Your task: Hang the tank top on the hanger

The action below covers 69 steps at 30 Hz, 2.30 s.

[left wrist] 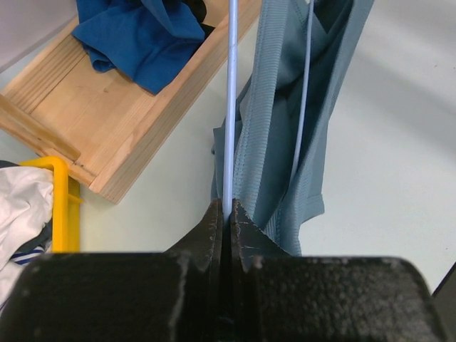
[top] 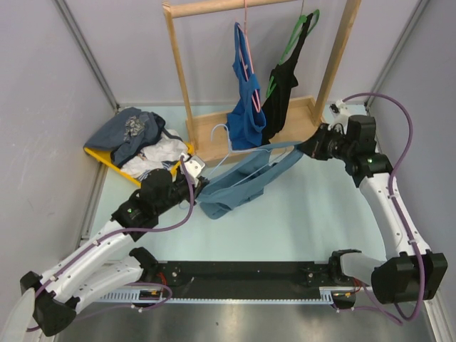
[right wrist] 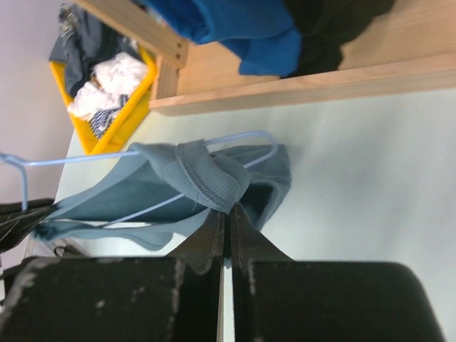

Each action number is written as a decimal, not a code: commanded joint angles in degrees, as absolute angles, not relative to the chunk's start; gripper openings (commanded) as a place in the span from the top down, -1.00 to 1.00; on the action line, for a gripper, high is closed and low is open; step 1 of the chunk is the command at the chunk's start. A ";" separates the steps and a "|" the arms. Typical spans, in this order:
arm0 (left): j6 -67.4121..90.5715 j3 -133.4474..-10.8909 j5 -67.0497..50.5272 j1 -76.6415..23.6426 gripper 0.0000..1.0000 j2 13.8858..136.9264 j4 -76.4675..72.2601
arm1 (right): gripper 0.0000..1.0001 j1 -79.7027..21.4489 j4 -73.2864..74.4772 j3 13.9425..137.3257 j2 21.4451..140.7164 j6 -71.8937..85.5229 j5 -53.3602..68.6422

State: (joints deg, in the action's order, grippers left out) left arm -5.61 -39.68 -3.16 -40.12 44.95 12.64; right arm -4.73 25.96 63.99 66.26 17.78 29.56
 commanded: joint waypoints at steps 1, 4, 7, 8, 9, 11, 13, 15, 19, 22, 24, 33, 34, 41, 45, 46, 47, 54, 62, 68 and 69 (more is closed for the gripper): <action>-6.50 -39.90 -1.85 -40.25 1.00 43.60 11.69 | 1.00 -11.31 24.00 65.13 64.77 20.04 30.15; -6.50 -39.82 -1.58 -40.25 1.00 43.24 11.69 | 1.00 -17.37 22.50 64.86 65.30 21.18 28.92; -6.50 -39.73 -1.49 -40.34 1.00 42.89 11.69 | 1.00 -21.52 21.10 63.72 66.09 21.88 29.27; -6.50 -39.73 -1.49 -40.25 1.00 42.80 11.60 | 1.00 -22.06 21.01 63.37 66.27 21.97 29.09; -6.68 -39.81 -1.49 -40.25 1.00 42.72 11.60 | 1.00 -22.32 21.35 62.67 66.44 21.80 28.83; -6.85 -39.73 -1.49 -40.34 1.00 42.10 11.69 | 1.00 -22.59 21.97 61.62 66.27 21.53 28.91; -7.29 -39.64 -1.84 -40.34 1.00 41.66 11.60 | 0.92 -22.68 23.20 60.47 66.18 19.88 29.27; -7.91 -39.64 -4.12 -40.25 1.00 41.13 11.60 | 0.15 -22.68 26.35 60.82 66.36 17.68 30.49; -8.96 -39.99 -12.81 -40.17 1.00 40.78 11.95 | -0.86 -22.59 34.26 66.68 66.19 10.39 27.88; -9.75 -40.43 -16.52 -40.08 1.00 40.78 12.65 | -1.00 -21.80 38.23 70.73 64.96 8.09 25.84; -10.54 -40.95 -19.49 -39.99 1.00 40.78 13.27 | -0.99 -19.88 38.15 71.80 63.11 6.25 26.63; -15.03 -44.55 -35.50 -38.15 1.00 43.86 18.63 | -0.92 -21.62 37.88 72.16 59.32 -9.12 40.24; -15.29 -44.82 -36.20 -38.06 1.00 43.86 19.07 | -0.89 -22.84 38.58 71.90 59.50 -9.66 42.17; -18.71 -47.02 -36.56 -36.30 1.00 42.45 23.81 | -0.86 -28.47 42.01 69.35 58.80 -13.71 45.53; -20.21 -49.13 -36.21 -34.81 1.00 42.45 26.89 | -0.86 -30.85 43.24 68.73 58.80 -14.59 44.74; -20.39 -49.30 -36.21 -34.54 1.00 42.36 27.50 | -0.86 -31.20 43.42 68.38 58.97 -14.68 44.04; -20.65 -49.48 -36.38 -34.37 1.00 42.19 27.77 | -0.86 -31.98 43.42 68.12 59.15 -14.76 43.25; -21.01 -50.71 -35.68 -33.66 1.00 38.94 30.06 | -0.85 -32.87 42.19 66.97 60.38 -15.03 39.47; -20.92 -51.50 -35.69 -33.58 1.00 37.00 31.64 | -0.69 -33.22 42.27 66.71 62.14 -15.20 39.90; -20.66 -51.42 -32.79 -33.66 1.00 36.91 30.85 | 0.08 -34.36 42.63 66.97 61.44 -15.12 39.20; -20.39 -51.24 -32.44 -33.66 1.00 36.83 30.41 | 0.20 -34.45 42.80 67.15 61.52 -15.12 39.20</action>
